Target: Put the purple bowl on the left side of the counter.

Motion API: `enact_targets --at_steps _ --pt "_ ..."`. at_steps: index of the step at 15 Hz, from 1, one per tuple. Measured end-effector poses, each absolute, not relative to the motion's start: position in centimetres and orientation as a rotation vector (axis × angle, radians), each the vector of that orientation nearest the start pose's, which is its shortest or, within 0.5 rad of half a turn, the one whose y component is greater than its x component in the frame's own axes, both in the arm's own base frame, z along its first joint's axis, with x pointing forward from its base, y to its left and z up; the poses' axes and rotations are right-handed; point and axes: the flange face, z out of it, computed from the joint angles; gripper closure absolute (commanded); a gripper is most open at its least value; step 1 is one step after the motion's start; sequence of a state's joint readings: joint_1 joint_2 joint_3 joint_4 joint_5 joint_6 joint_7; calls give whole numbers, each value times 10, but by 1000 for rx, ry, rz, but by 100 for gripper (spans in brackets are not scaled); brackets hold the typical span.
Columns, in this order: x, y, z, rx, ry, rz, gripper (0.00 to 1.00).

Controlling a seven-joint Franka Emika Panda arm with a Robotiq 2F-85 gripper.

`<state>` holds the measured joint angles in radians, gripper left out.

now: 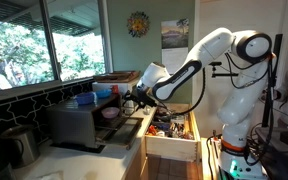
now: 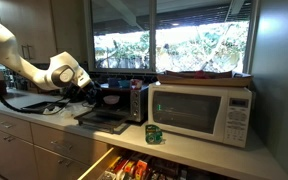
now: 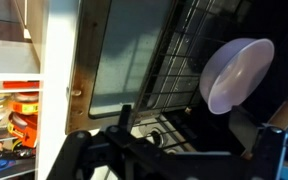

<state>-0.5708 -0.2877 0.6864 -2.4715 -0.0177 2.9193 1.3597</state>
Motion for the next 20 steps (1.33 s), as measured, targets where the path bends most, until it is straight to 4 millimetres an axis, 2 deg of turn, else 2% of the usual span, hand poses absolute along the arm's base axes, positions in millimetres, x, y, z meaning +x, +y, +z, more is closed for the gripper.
enact_targets --at_steps 4,10,14,15,16,17,18,20 --pt "506 72 449 -2102 1592 -846 0" --pt "509 71 450 -2092 1597 -840 0" --pt "518 72 447 -2057 1622 -800 30" --pt "521 71 446 -2046 1634 -787 41" --pt "525 70 446 -2037 1645 -774 48" --pt "528 69 445 -2029 1660 -758 41" --pt "531 69 445 -2025 1670 -746 45" --pt "535 69 443 -2015 1686 -728 38"
